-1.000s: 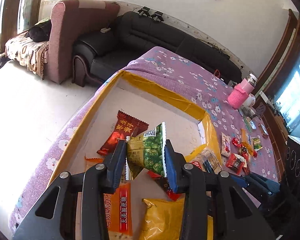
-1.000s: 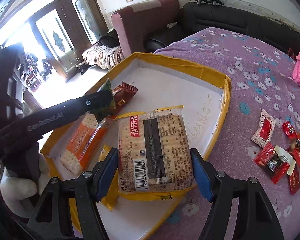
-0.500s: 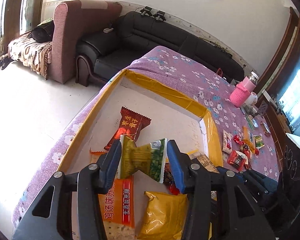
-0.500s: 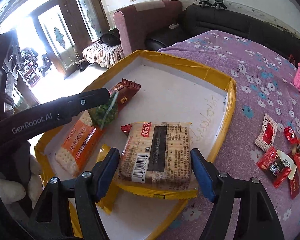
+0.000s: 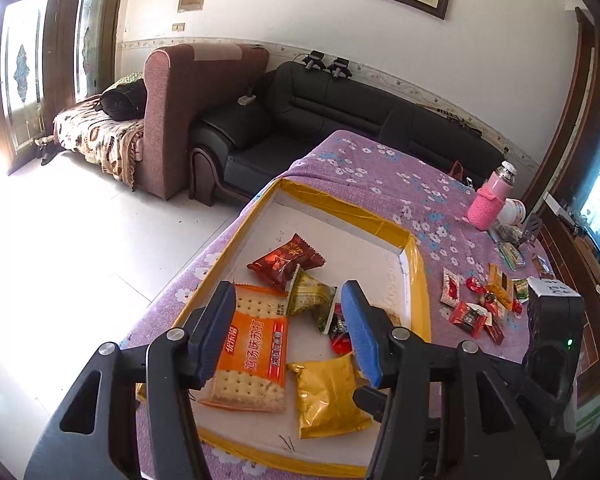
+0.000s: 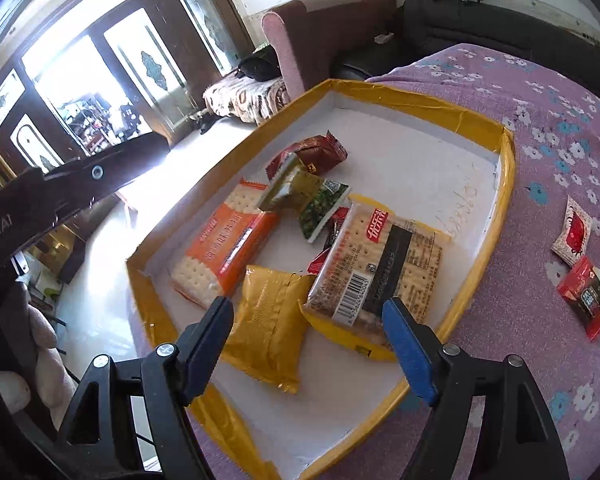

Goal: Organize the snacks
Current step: 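Carry the cracker pack and green bag into the tray and open both grippers, then move both grippers back over the remaining red candies on the table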

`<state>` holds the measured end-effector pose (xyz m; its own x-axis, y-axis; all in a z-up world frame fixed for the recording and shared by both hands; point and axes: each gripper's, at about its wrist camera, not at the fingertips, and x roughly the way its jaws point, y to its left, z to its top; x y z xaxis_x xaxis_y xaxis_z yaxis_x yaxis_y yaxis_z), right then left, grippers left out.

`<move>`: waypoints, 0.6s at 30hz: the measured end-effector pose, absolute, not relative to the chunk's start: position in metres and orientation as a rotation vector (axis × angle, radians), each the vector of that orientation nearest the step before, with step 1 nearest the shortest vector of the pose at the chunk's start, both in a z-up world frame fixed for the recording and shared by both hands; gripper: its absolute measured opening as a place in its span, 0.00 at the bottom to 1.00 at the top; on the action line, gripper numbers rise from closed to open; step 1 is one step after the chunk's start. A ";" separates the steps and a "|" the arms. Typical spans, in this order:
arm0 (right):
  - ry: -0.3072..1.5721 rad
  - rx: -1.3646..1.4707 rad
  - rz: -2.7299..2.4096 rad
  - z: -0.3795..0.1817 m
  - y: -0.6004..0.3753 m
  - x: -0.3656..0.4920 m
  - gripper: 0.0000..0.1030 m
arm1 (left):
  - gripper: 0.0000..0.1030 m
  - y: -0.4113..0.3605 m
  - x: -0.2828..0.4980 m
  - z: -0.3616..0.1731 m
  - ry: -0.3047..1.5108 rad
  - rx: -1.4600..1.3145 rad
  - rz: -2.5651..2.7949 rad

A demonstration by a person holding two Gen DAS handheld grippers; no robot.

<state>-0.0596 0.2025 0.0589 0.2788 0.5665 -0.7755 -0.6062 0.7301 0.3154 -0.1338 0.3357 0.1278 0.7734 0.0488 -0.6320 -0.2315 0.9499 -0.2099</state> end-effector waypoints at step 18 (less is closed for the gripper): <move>0.868 0.201 0.469 0.085 -0.038 -0.059 0.78 | 0.64 0.155 -0.158 0.202 0.720 -0.161 -0.278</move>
<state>-0.0593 -0.0383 0.0851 0.5533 0.4738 -0.6851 -0.3137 0.8804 0.3555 -0.1584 0.1551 0.2022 0.7176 -0.3051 -0.6261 0.1949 0.9510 -0.2400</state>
